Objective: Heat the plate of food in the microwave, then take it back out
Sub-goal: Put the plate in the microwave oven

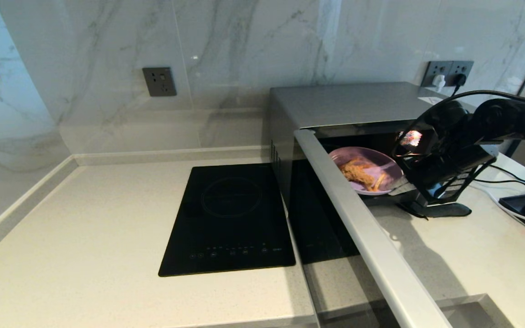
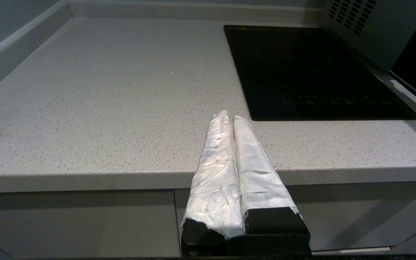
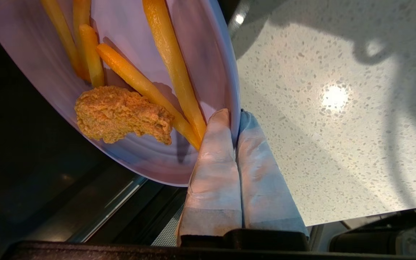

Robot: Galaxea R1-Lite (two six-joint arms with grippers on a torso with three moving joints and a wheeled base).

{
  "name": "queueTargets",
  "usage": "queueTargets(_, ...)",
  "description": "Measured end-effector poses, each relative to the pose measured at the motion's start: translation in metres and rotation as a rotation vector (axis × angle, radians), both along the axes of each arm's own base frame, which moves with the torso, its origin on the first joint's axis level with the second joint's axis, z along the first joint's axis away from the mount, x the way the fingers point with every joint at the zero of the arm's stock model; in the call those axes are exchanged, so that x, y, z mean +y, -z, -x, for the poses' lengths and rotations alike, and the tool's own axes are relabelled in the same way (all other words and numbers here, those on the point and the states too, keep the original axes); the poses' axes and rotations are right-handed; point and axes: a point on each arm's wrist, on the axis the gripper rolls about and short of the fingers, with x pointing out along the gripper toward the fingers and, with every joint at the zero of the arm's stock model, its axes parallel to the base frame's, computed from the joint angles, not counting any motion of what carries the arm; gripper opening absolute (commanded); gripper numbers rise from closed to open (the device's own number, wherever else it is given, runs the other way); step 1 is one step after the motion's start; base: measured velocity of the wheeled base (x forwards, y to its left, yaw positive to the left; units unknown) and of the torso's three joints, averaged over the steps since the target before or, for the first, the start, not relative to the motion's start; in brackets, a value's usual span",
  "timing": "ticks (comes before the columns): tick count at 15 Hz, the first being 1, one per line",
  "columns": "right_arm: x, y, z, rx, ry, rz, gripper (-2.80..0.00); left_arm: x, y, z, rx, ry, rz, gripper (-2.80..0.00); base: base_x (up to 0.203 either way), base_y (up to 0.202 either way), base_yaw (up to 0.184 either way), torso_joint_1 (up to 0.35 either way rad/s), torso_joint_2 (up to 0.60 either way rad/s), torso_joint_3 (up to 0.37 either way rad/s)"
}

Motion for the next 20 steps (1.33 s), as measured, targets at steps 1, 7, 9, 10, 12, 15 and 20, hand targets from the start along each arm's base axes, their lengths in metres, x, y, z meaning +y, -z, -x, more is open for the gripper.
queueTargets(1, 0.003, 0.004, -0.002, 0.010, -0.005, 0.000, -2.80, 0.000, 0.000, 0.000, 0.000, 0.000, 0.000, -2.80, 0.000, 0.000, 0.000, 0.000, 0.00, 0.000)
queueTargets(7, 0.009, 0.017, -0.011, 0.015, -0.020, 0.002, -2.80, 0.000, 0.000, 0.000, 0.000, 0.000, 0.000, -2.80, 0.000, 0.000, 0.000, 0.000, 0.00, 0.000)
queueTargets(9, 0.009, 0.023, -0.014, 0.026, -0.021, 0.002, -2.80, 0.000, 0.000, 0.000, 0.000, 0.000, 0.000, -2.80, 0.000, 0.000, 0.000, 0.000, 0.00, 0.000)
queueTargets(10, 0.009, 0.025, -0.014, 0.032, -0.021, 0.002, -2.80, 0.000, 0.000, 0.000, 0.000, 0.000, 0.000, -2.80, 0.000, 0.000, 0.000, 0.000, 0.00, 0.000)
queueTargets(12, 0.009, 0.029, -0.016, 0.039, -0.021, 0.003, -2.80, 0.000, 0.000, 0.000, 0.000, 0.000, 0.000, -2.80, 0.000, 0.000, 0.000, 0.000, 0.00, 0.000)
queueTargets(15, 0.009, 0.031, -0.020, 0.014, -0.021, 0.002, -2.80, 0.000, 0.000, 0.000, 0.000, 0.000, 0.000, -2.80, 0.000, 0.000, 0.000, 0.000, 0.00, 0.000)
queueTargets(20, 0.010, 0.036, -0.023, 0.022, -0.021, 0.002, 0.00, 0.000, 0.000, 0.000, 0.000, 0.000, 0.000, -2.80, 0.000, 0.000, 0.000, 0.000, 0.00, 0.000)
